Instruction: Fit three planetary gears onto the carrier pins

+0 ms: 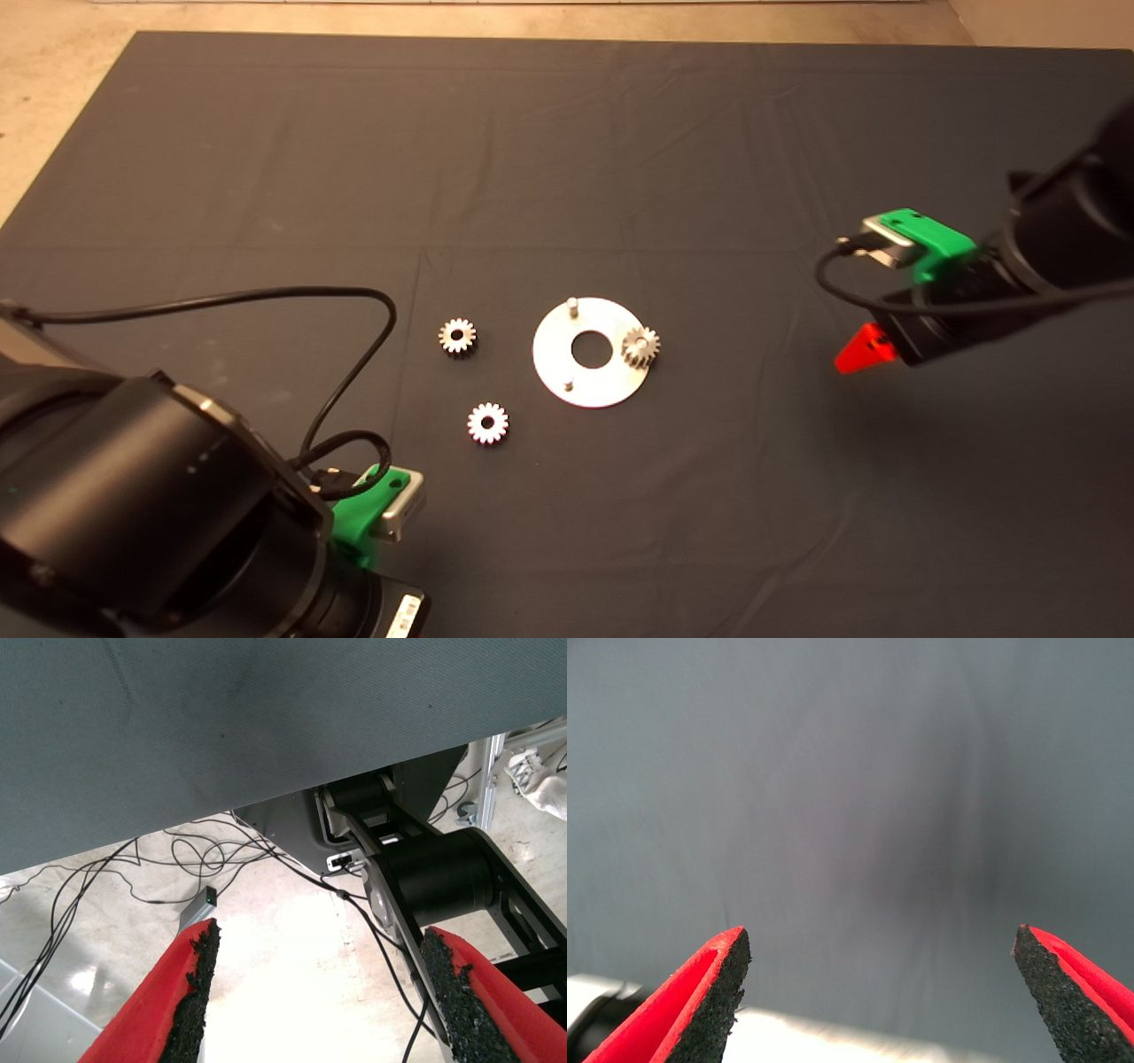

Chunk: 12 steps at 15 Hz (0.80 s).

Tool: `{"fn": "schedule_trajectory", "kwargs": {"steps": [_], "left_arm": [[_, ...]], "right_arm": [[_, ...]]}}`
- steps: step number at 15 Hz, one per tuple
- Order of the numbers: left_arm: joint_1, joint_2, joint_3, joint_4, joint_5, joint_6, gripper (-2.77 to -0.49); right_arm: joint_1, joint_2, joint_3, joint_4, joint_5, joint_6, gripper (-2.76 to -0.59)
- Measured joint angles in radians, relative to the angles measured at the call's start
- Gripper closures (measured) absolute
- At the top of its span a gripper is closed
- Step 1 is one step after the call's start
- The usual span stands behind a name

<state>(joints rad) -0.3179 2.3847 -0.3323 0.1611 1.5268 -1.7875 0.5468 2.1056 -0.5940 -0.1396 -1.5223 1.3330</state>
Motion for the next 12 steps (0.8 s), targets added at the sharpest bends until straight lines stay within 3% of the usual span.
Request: {"fn": "schedule_trajectory", "kwargs": {"steps": [2, 4, 5, 7, 9, 12], "left_arm": [[-0.001, 0.002, 0.0, 0.0, 0.0, 0.011, -1.61], [-0.001, 0.003, 0.0, 0.0, -0.001, 0.03, -1.61], [-0.001, 0.003, 0.0, 0.0, 0.0, 0.049, -1.61], [-0.001, 0.008, -0.022, 0.0, 0.001, 0.117, -1.61], [-0.011, 0.036, -0.07, 0.001, -0.002, 0.18, -1.61], [-0.021, 0.048, -0.158, 0.009, 0.0, 0.326, -1.61]], "right_arm": [[0.0, -0.093, 0.089, 0.019, -0.017, 0.093, -2.21], [0.0, -0.143, 0.132, 0.029, -0.013, 0.124, -2.21], [-0.001, -0.174, 0.14, 0.029, -0.004, 0.13, -2.21], [-0.001, -0.222, 0.149, 0.029, -0.009, 0.133, -2.21], [-0.013, -0.227, 0.157, 0.031, -0.016, 0.135, -2.21], [-0.014, -0.21, 0.16, 0.032, -0.009, 0.135, -2.21]]}}
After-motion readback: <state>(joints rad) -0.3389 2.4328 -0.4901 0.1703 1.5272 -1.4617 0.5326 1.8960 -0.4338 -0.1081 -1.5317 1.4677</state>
